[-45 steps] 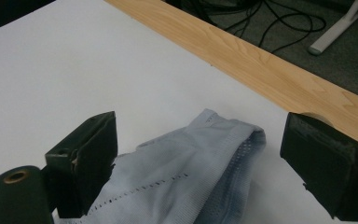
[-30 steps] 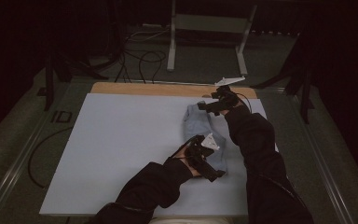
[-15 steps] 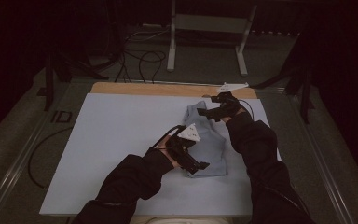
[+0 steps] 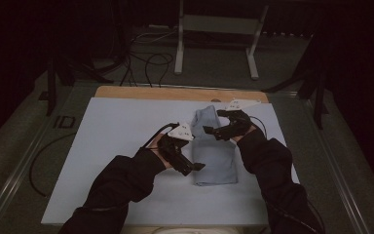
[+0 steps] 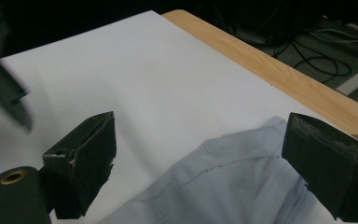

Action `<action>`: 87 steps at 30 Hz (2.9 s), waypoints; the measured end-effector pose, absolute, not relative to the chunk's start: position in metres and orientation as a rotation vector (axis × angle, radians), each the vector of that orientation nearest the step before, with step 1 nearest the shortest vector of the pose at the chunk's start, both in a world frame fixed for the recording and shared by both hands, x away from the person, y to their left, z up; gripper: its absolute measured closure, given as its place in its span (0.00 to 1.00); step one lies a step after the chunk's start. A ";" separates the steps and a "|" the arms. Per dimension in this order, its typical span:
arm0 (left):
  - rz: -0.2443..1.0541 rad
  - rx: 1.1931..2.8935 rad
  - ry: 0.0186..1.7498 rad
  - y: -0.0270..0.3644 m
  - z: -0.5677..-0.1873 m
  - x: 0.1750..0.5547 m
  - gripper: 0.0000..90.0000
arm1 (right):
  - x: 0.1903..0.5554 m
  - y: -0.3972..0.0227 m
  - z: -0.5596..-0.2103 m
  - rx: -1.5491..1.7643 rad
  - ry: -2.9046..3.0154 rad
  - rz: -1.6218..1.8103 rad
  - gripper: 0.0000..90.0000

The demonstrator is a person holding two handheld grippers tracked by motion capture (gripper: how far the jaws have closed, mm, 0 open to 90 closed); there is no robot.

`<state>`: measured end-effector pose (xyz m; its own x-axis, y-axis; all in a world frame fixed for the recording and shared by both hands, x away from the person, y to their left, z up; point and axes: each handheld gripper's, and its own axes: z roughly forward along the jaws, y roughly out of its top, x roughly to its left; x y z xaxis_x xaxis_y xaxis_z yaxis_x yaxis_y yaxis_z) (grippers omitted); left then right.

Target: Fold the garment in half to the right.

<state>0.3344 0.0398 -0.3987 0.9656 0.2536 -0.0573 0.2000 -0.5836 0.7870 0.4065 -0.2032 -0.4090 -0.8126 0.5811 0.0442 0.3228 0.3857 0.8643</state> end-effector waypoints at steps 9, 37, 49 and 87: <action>0.103 2.209 0.360 0.076 -0.399 0.331 0.00 | 0.377 -0.209 -0.419 0.759 2.396 1.407 0.11; 0.180 2.215 0.497 0.163 -0.434 0.307 0.00 | 0.316 -0.265 -0.454 0.820 2.345 1.460 0.11; 0.171 2.201 0.612 0.206 -0.465 0.293 0.00 | 0.304 -0.283 -0.469 0.856 2.331 1.430 0.11; 0.285 2.152 0.977 0.293 -0.508 0.259 0.00 | 0.271 -0.308 -0.516 1.035 2.326 1.244 0.12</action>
